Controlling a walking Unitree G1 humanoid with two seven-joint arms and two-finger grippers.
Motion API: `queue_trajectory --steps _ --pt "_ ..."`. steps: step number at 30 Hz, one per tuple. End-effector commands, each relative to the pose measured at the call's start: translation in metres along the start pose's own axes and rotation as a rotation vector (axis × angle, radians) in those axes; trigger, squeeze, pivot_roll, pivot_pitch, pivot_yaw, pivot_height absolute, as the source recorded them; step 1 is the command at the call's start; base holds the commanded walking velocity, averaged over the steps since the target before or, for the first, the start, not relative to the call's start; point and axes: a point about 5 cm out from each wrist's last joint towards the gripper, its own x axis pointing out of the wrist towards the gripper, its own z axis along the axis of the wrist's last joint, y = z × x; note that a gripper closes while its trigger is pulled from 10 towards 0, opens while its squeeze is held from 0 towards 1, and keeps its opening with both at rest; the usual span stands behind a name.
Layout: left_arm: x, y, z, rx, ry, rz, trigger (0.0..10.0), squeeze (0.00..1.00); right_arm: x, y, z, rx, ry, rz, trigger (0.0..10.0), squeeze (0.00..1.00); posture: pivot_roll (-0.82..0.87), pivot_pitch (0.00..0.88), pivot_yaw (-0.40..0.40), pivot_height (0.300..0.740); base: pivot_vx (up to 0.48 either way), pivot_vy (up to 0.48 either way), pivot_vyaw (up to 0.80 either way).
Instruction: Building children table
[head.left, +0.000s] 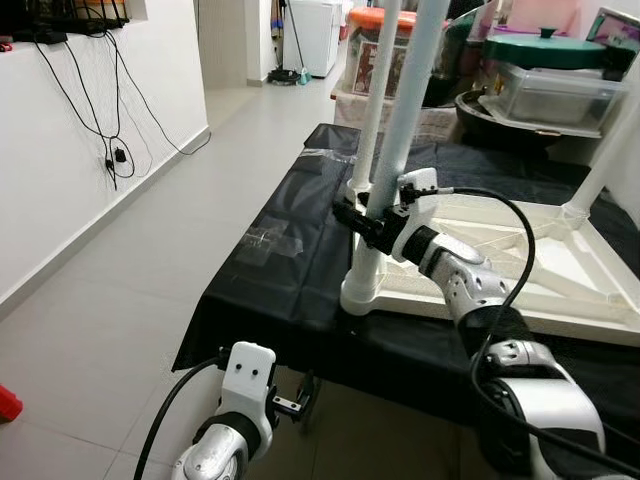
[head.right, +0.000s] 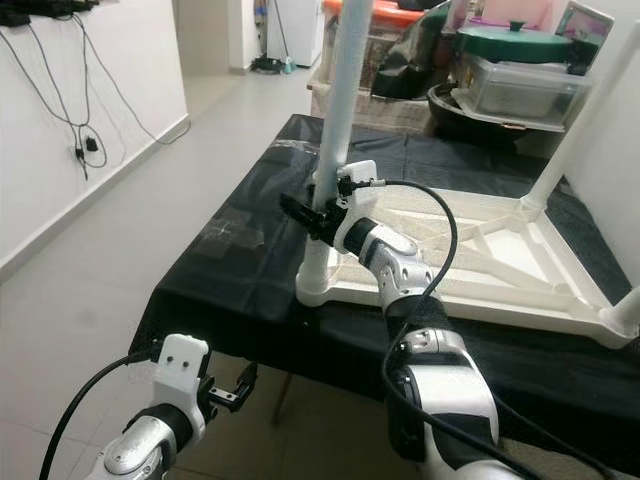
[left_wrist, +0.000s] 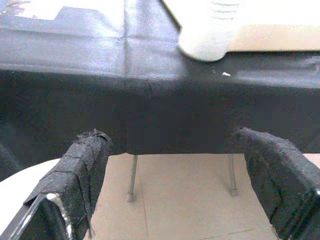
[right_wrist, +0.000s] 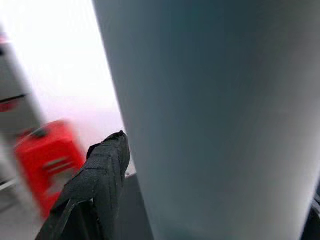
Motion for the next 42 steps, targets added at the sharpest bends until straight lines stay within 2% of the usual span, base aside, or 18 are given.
queue_trajectory --steps 1,6,8,11,15,16,18,19,21,23,24,26,31,33,38,39,40,42 --pt "-0.003 -0.002 -0.002 0.008 0.000 -0.014 10.0 0.00 0.014 0.018 -0.008 0.006 0.062 0.170 10.0 0.00 0.10 0.000 -0.105 0.740 0.000 0.000 0.00" --pt "-0.015 -0.010 0.008 -0.006 -0.097 -0.058 10.0 0.00 0.023 0.037 -0.023 -0.002 0.153 0.380 10.0 0.00 0.12 0.000 -0.103 0.740 0.000 0.000 0.00" --pt "-0.023 -0.014 0.019 0.025 -0.173 -0.076 10.0 0.00 0.026 0.041 -0.034 -0.021 0.194 0.371 0.4 0.00 0.12 0.000 -0.105 0.740 0.000 0.000 0.00" --pt "-0.026 -0.016 0.022 0.046 -0.195 -0.085 10.0 0.00 0.027 0.040 -0.037 -0.024 0.200 0.342 0.0 0.00 0.13 0.000 -0.102 0.740 0.000 0.000 0.00" --pt "-0.029 -0.018 0.025 0.060 -0.218 -0.090 10.0 0.00 0.027 0.035 -0.038 -0.033 0.192 0.251 0.0 0.00 0.12 0.000 -0.102 0.740 0.000 0.000 0.00" --pt "-0.030 -0.019 0.027 0.069 -0.233 -0.087 10.0 0.00 0.025 0.026 -0.039 -0.041 0.180 0.128 0.0 0.00 0.12 0.000 -0.100 0.740 0.000 0.000 0.00" --pt "-0.030 -0.019 0.027 0.069 -0.233 -0.087 10.0 0.00 0.025 0.026 -0.039 -0.041 0.180 0.128 0.0 0.00 0.12 0.000 -0.100 0.740 0.000 0.000 0.00" --pt "-0.031 -0.018 0.029 0.073 -0.240 -0.074 10.0 0.00 0.021 0.018 -0.040 -0.035 0.162 0.009 0.0 0.00 0.12 0.000 -0.098 0.740 0.000 0.000 0.00" --pt "-0.031 -0.018 0.029 0.073 -0.240 -0.074 10.0 0.00 0.021 0.018 -0.040 -0.035 0.162 0.009 0.0 0.00 0.12 0.000 -0.098 0.740 0.000 0.000 0.00" --pt "-0.028 -0.010 0.028 0.073 -0.243 -0.029 10.0 0.00 0.005 -0.009 -0.042 -0.033 0.135 -0.409 0.0 0.00 0.09 0.000 -0.079 0.740 0.000 0.000 0.00" --pt "-0.028 -0.010 0.028 0.073 -0.243 -0.029 10.0 0.00 0.005 -0.009 -0.042 -0.033 0.135 -0.409 0.0 0.00 0.09 0.000 -0.079 0.740 0.000 0.000 0.00" --pt "-0.024 -0.005 0.025 0.066 -0.230 -0.012 10.0 0.00 -0.018 -0.026 -0.047 -0.019 0.102 -0.864 0.0 0.00 0.08 0.000 -0.070 0.740 0.000 0.000 0.00" --pt "-0.023 -0.004 0.024 0.064 -0.226 -0.012 10.0 0.00 -0.025 -0.029 -0.049 -0.020 0.092 -0.979 0.0 0.00 0.08 0.000 -0.070 0.740 0.000 0.000 0.00" --pt "-0.019 -0.004 0.022 0.075 -0.217 -0.019 10.0 0.00 -0.022 -0.011 -0.057 0.069 0.037 -1.162 0.0 0.00 0.08 0.000 -0.068 0.740 0.000 0.000 0.00" --pt "-0.016 -0.003 0.021 0.086 -0.212 -0.021 10.0 0.00 -0.008 0.007 -0.064 0.151 0.013 -1.221 0.0 0.00 0.08 0.000 -0.076 0.740 0.000 0.000 0.00" --pt "-0.014 -0.003 0.020 0.088 -0.210 -0.021 10.0 0.00 0.002 0.015 -0.067 0.182 0.008 -1.183 10.0 0.00 0.08 0.000 -0.077 0.740 0.000 0.000 0.00" --pt "-0.013 -0.003 0.020 0.089 -0.208 -0.021 10.0 0.00 0.011 0.021 -0.068 0.167 -0.006 -1.113 10.0 0.77 0.08 0.000 -0.079 0.740 0.000 0.000 0.00" --pt "-0.012 -0.003 0.019 0.089 -0.207 -0.022 10.0 0.00 0.016 0.025 -0.069 0.152 -0.015 -1.066 10.0 0.77 0.08 0.000 -0.079 0.740 0.000 0.000 0.00"
